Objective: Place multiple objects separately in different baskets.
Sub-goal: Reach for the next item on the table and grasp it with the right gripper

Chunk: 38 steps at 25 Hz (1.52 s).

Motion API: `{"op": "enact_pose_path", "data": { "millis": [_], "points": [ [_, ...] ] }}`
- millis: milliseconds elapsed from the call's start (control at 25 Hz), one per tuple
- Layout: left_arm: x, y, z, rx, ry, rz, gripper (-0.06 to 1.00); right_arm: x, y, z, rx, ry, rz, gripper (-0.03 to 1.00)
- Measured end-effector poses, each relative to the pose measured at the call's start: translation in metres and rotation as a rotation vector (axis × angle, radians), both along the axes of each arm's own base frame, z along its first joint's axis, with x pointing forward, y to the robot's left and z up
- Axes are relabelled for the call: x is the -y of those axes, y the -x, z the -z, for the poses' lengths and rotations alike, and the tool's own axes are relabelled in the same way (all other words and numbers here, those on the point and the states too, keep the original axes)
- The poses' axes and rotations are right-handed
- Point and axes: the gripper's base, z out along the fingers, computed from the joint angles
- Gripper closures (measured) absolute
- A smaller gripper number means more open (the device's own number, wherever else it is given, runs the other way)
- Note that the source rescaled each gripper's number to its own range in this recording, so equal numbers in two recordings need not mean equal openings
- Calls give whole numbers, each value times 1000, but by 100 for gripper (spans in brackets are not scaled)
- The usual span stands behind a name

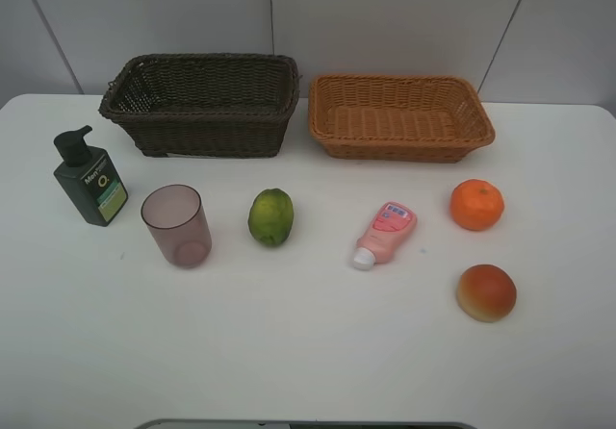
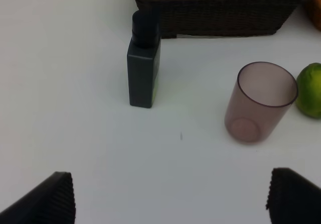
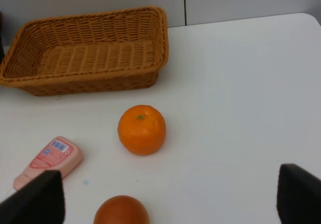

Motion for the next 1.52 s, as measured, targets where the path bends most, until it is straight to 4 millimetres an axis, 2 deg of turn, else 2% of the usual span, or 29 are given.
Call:
{"op": "enact_pose_path", "data": {
  "millis": [1520],
  "points": [
    [0,0,0,0,0,0,-6,0,0,0,0,0,0,12]
  ]
}}
